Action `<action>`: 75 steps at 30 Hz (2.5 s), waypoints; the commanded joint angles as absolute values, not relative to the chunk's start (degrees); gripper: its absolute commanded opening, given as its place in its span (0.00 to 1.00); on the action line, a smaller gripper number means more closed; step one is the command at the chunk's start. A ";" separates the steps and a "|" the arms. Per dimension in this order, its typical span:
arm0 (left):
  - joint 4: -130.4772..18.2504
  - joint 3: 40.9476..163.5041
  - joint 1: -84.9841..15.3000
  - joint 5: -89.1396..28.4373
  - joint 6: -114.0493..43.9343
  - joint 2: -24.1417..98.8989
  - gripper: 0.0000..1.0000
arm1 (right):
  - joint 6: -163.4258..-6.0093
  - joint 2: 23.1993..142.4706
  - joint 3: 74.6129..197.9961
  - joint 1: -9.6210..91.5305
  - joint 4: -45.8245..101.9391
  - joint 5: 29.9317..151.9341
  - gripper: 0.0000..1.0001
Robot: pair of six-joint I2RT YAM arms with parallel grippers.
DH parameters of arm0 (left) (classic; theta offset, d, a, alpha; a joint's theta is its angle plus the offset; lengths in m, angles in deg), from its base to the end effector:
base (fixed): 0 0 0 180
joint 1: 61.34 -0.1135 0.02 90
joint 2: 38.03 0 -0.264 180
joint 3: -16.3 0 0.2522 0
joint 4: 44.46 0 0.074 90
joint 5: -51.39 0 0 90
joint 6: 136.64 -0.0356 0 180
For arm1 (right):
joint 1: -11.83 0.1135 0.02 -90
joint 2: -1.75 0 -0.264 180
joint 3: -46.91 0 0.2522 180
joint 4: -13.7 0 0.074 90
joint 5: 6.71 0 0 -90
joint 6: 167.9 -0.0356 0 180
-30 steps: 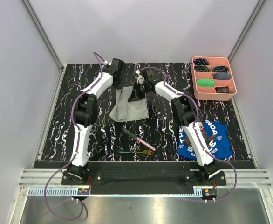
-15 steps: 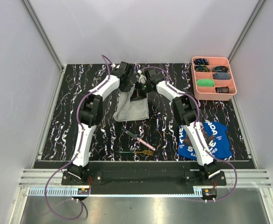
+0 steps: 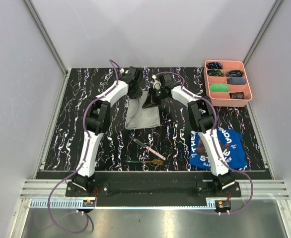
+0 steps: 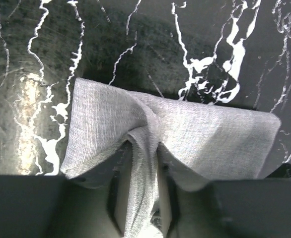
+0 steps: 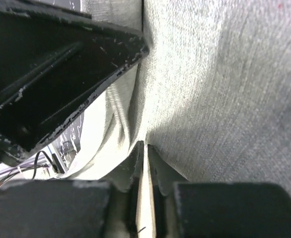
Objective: Fold the napkin into a case and place the utensils inside
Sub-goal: Fold the lower triangle-folded napkin at the center of the board, then smooth out the 2/3-rectangle-folded napkin at the center of the board.
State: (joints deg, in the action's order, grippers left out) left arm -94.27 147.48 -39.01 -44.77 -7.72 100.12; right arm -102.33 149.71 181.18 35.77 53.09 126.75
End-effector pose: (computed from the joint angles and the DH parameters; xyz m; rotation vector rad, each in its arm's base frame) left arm 0.4889 -0.1967 0.1675 -0.4126 2.5434 -0.2722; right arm 0.4916 0.2451 0.1140 -0.3307 2.5697 1.2850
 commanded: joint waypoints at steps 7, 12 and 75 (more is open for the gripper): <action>-85.38 142.92 -39.19 -38.96 -9.11 94.43 0.55 | -104.00 142.11 177.39 34.07 47.94 128.73 0.20; -83.18 141.24 -40.69 -31.59 -7.79 92.58 0.59 | -106.11 142.99 177.48 33.62 45.22 130.93 0.24; -85.20 98.52 -30.85 -41.69 -17.37 61.90 0.32 | -110.95 143.17 169.74 37.67 39.24 126.18 0.47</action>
State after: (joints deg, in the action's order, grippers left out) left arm -86.60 96.16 -31.89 -41.92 -17.10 61.02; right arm -110.72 145.67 171.26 37.70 39.34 127.87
